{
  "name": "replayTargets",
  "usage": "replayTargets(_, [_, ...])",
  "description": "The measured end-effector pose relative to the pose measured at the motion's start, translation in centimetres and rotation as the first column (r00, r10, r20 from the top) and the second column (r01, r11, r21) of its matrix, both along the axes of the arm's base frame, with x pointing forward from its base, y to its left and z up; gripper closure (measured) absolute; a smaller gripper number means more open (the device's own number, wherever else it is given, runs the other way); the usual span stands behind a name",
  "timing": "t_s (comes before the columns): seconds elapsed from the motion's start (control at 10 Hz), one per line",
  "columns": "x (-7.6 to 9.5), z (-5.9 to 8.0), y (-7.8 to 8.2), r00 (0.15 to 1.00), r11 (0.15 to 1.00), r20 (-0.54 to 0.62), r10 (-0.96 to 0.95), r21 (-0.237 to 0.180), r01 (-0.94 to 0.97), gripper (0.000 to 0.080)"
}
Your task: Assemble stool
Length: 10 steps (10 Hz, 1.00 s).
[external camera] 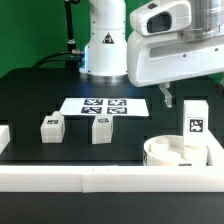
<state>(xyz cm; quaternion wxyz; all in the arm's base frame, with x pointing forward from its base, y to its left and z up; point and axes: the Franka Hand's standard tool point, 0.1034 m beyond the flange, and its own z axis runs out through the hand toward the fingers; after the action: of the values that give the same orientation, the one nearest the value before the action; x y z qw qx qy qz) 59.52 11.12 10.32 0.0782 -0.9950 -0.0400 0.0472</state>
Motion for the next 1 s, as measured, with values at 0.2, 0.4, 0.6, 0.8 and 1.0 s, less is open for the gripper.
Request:
replayTargets(0.2, [0.00, 0.00, 0.03, 0.999, 0.999, -0.005, -0.033, -0.002, 0.033, 0.0151])
replayTargets(0.4, [0.01, 0.00, 0.02, 0.999, 0.999, -0.006, -0.042, -0.003, 0.042, 0.0151])
replayTargets(0.6, [-0.01, 0.12, -0.18, 0.918, 0.919, -0.043, -0.395, -0.047, 0.393, 0.0151])
replayTargets(0.8, [-0.05, -0.09, -0.07, 0.868, 0.869, -0.044, -0.494, -0.060, 0.491, 0.0151])
replayTargets(1.0, [0.53, -0.11, 0.24, 0.870, 0.869, -0.001, -0.494, -0.040, 0.493, 0.0151])
